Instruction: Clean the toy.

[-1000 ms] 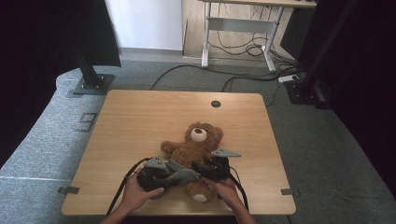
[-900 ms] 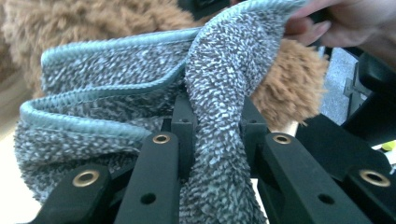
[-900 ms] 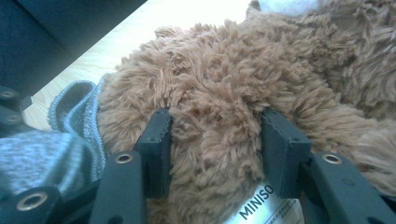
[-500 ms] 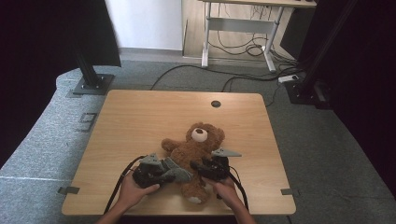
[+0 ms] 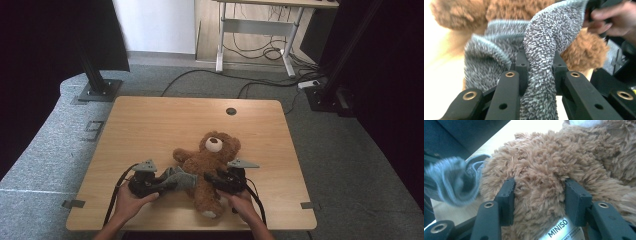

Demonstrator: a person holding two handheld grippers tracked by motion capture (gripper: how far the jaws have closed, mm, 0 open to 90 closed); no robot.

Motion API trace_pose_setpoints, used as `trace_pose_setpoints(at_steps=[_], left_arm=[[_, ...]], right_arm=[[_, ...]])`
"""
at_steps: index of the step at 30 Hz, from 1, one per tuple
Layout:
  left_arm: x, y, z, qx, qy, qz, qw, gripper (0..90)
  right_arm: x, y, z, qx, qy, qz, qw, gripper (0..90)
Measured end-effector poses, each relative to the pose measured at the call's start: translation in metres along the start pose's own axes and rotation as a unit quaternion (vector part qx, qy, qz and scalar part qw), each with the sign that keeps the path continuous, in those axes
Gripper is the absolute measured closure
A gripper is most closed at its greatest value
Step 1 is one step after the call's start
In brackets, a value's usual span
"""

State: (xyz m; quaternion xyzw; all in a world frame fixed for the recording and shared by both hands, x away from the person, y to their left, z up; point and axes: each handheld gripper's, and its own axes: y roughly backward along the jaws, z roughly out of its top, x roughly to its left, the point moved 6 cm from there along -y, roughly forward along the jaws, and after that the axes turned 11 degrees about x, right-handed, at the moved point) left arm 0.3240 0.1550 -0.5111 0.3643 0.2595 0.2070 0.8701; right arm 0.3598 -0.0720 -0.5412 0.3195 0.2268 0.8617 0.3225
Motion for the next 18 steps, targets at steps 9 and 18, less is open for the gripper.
trace_pose_setpoints(at_steps=[9, 18], left_arm=[[0.001, 0.009, 0.017, -0.029, 0.000, 0.004, 0.9996, 72.9], [0.005, 0.017, 0.015, -0.042, 0.007, 0.005, 0.9991, 72.7]], right_arm=[[-0.001, 0.000, -0.002, 0.001, 0.003, 0.011, 0.9999, 49.4], [0.005, -0.004, -0.004, 0.008, 0.025, 0.030, 0.9992, 51.0]])
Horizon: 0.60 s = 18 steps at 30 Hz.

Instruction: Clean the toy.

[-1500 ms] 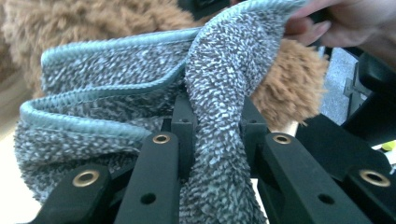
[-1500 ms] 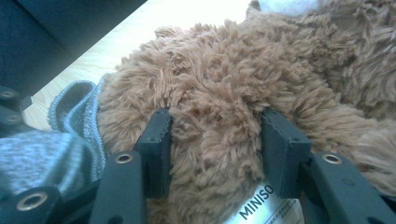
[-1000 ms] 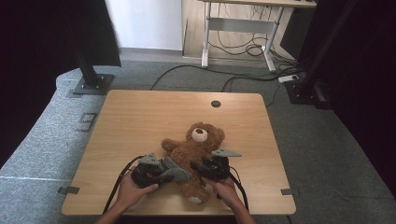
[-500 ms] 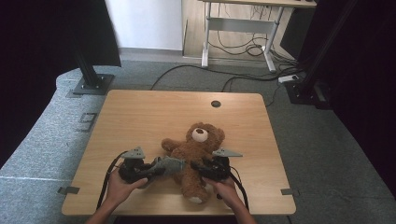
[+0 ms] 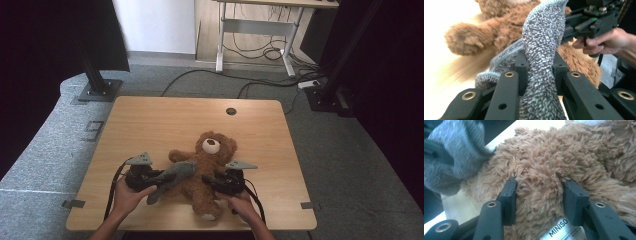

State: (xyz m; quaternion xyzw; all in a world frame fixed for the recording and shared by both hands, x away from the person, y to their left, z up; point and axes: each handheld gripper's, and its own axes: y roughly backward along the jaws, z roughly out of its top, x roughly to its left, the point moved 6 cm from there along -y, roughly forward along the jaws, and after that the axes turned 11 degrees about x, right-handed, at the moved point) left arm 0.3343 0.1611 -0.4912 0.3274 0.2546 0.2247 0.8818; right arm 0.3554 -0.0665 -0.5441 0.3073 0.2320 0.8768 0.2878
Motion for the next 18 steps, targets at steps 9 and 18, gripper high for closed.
trace_pose_setpoints(at_steps=[9, 18], left_arm=[[0.009, -0.003, -0.002, 0.002, 0.011, 0.008, 0.9999, 72.7], [0.023, -0.015, -0.012, 0.021, 0.031, 0.021, 0.9991, 73.0]], right_arm=[[0.005, 0.003, 0.000, -0.003, 0.015, 0.025, 0.9996, 42.3], [-0.001, 0.026, 0.003, -0.019, 0.037, -0.007, 0.9991, 41.4]])
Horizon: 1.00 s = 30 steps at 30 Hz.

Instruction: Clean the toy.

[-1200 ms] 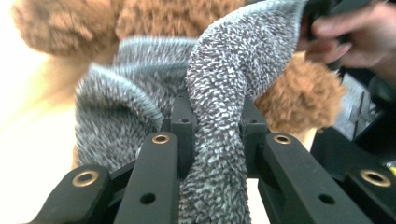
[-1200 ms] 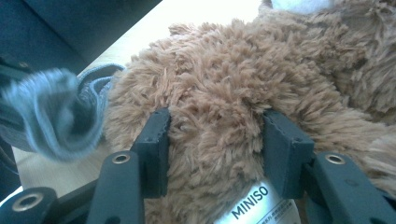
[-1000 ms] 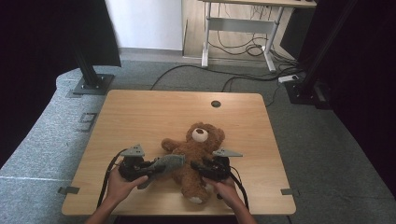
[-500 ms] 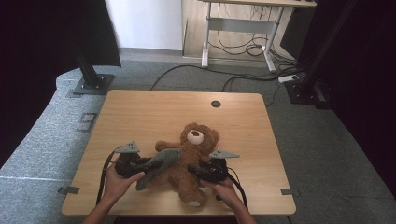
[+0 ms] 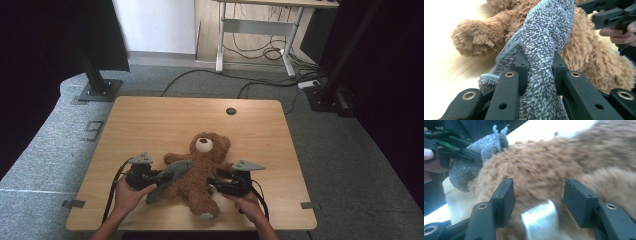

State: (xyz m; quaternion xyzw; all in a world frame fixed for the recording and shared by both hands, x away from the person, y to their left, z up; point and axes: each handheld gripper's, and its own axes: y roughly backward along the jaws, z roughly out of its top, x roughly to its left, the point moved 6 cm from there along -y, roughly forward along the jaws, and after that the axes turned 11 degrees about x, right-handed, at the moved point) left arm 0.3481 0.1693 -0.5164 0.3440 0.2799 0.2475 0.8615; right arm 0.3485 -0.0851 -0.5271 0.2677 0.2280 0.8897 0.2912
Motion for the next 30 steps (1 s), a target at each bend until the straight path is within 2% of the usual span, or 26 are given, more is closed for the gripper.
trace_pose_setpoints(at_steps=[5, 12, 13, 20, 25, 30], left_arm=[[0.005, -0.002, -0.002, 0.001, 0.011, -0.005, 0.9999, 72.9], [0.007, -0.002, -0.002, 0.005, 0.014, -0.007, 0.9999, 73.0], [0.007, -0.002, -0.002, 0.005, 0.015, -0.007, 0.9999, 73.0], [0.007, -0.002, -0.003, 0.005, 0.015, -0.008, 0.9998, 72.9], [0.007, -0.002, -0.004, 0.006, 0.016, -0.009, 0.9998, 72.9], [0.006, -0.002, -0.004, 0.005, 0.014, -0.011, 0.9998, 72.9]], right_arm=[[-0.011, 0.012, -0.003, -0.007, -0.004, -0.018, 0.9998, 41.4], [-0.022, 0.016, -0.011, 0.013, 0.000, -0.042, 0.9991, 41.7], [-0.026, 0.015, -0.013, 0.021, -0.005, -0.052, 0.9984, 41.9], [-0.043, 0.016, -0.019, 0.026, -0.037, -0.068, 0.9967, 42.2], [-0.050, 0.014, -0.019, 0.010, -0.056, -0.071, 0.9959, 40.4], [-0.047, 0.012, -0.012, -0.015, -0.041, -0.059, 0.9973, 43.6]])
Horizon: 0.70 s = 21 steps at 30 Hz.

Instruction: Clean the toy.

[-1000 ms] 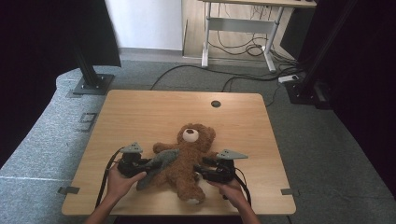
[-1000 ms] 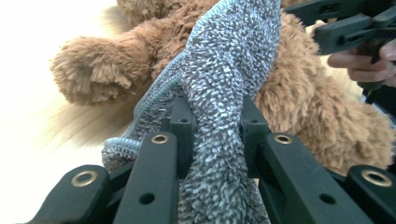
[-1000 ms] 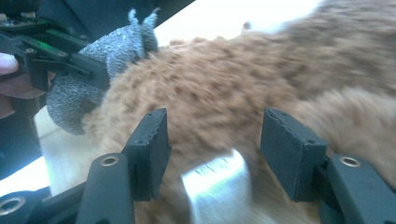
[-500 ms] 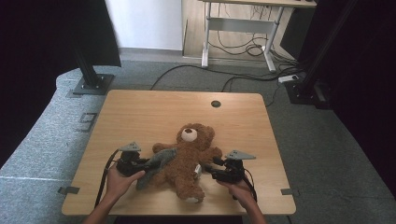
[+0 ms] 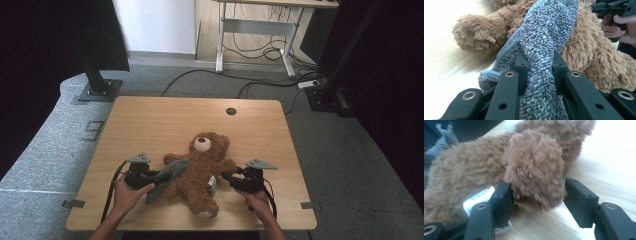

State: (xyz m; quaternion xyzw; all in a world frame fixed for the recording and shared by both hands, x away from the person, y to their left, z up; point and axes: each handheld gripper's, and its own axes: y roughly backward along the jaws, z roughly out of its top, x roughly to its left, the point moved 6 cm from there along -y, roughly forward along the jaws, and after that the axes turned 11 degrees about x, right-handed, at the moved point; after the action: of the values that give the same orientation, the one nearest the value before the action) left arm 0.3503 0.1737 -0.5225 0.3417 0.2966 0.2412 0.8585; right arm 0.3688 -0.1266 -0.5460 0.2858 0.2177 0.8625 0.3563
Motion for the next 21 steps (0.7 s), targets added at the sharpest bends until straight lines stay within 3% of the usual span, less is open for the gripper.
trace_pose_setpoints(at_steps=[3, 4, 9, 16, 21], left_arm=[[0.000, 0.001, 0.000, -0.002, -0.002, -0.001, 1.0000, 72.9], [0.000, 0.001, 0.000, -0.003, -0.002, -0.001, 1.0000, 72.9], [-0.004, 0.007, 0.004, -0.015, -0.006, -0.011, 0.9998, 72.9], [-0.026, 0.020, 0.019, -0.037, -0.035, -0.017, 0.9986, 72.7], [-0.042, 0.024, 0.032, -0.041, -0.057, -0.024, 0.9973, 72.5]], right_arm=[[0.004, -0.003, 0.003, -0.008, 0.011, 0.007, 0.9999, 51.3], [0.007, -0.006, 0.004, -0.010, 0.023, -0.005, 0.9997, 60.9], [0.011, -0.006, 0.007, -0.015, 0.038, -0.005, 0.9991, 71.5], [0.018, 0.003, 0.011, -0.031, 0.052, 0.002, 0.9981, 74.2], [0.028, 0.004, 0.013, -0.040, 0.062, 0.019, 0.9971, 74.8]])
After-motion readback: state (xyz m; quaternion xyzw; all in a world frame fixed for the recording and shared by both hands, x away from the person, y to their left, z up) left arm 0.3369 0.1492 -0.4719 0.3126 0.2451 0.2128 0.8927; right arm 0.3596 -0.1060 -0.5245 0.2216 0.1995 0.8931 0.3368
